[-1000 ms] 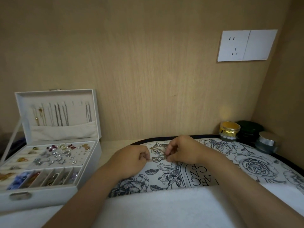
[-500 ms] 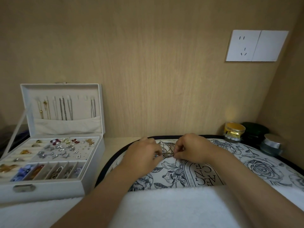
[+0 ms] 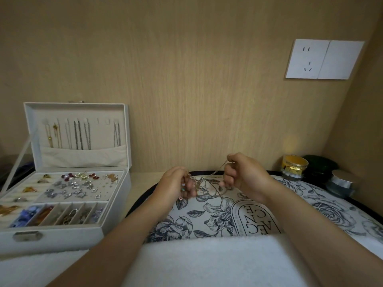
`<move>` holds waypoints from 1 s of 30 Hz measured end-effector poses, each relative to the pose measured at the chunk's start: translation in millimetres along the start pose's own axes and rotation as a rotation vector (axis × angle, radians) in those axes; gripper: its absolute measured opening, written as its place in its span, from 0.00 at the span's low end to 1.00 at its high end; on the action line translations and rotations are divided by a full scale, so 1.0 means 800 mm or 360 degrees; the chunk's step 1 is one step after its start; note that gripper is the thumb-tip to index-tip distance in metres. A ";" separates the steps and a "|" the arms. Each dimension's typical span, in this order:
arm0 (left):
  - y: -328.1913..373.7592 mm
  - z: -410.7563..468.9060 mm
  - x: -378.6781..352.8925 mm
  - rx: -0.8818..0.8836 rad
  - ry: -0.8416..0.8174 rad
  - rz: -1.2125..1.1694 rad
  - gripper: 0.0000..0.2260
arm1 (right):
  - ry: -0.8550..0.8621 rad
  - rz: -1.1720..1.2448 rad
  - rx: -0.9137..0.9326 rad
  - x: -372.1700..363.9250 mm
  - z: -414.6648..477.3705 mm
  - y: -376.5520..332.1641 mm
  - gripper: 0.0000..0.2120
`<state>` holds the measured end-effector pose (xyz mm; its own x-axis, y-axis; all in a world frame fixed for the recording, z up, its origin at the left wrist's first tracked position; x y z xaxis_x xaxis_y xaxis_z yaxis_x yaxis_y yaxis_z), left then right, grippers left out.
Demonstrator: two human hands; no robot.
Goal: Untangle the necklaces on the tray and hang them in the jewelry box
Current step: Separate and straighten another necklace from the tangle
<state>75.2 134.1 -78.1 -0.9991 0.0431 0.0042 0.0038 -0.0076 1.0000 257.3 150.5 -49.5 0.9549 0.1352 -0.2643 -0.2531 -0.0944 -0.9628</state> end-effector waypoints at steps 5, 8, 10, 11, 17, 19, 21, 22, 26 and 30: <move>0.020 0.004 0.030 -0.0090 0.0190 0.0746 0.13 | 0.0292 -0.0640 0.0178 0.022 -0.004 -0.016 0.12; 0.038 -0.004 0.037 -0.0368 0.0278 0.1785 0.16 | 0.0391 -0.1346 0.0379 0.026 -0.009 -0.028 0.13; 0.038 -0.007 0.038 -0.0383 0.0297 0.2024 0.17 | 0.0383 -0.1600 0.0391 0.028 -0.008 -0.026 0.15; 0.035 -0.006 0.037 -0.0354 0.0291 0.2090 0.17 | 0.0384 -0.1688 0.0381 0.029 -0.006 -0.024 0.15; 0.022 -0.004 0.027 -0.0434 0.0174 0.2282 0.16 | 0.0415 -0.2036 0.0261 0.044 0.004 -0.005 0.11; 0.015 -0.001 0.025 -0.0452 0.0067 0.2198 0.14 | 0.0353 -0.2079 0.0213 0.042 0.006 0.004 0.08; 0.012 -0.001 0.022 -0.0507 -0.0016 0.2119 0.08 | 0.0304 -0.2164 0.0308 0.035 0.007 0.005 0.03; 0.012 -0.001 0.021 -0.0552 -0.0028 0.2110 0.05 | 0.0266 -0.2208 0.0399 0.028 0.006 0.004 0.01; 0.022 -0.006 0.016 -0.0791 0.0019 0.2119 0.05 | 0.0006 -0.2273 0.0681 -0.010 -0.001 0.006 0.16; 0.018 -0.009 0.006 -0.0848 -0.0025 0.2101 0.10 | -0.0014 -0.2659 0.0895 -0.039 -0.009 0.006 0.15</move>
<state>70.2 126.9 -63.5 -0.2747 -0.2804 0.9198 0.8970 -0.4191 0.1401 227.2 138.8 -45.6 0.2247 -0.2718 0.9358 0.8854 0.4580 -0.0796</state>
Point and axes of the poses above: each hand's wrist, its own z-axis towards the middle knuckle, its own x-axis out of the back of the hand, y = z × x, the point moved 7 cm from there along z, towards the middle knuckle, and after that the axes turned 8 degrees about z, right-handed, at the moved point
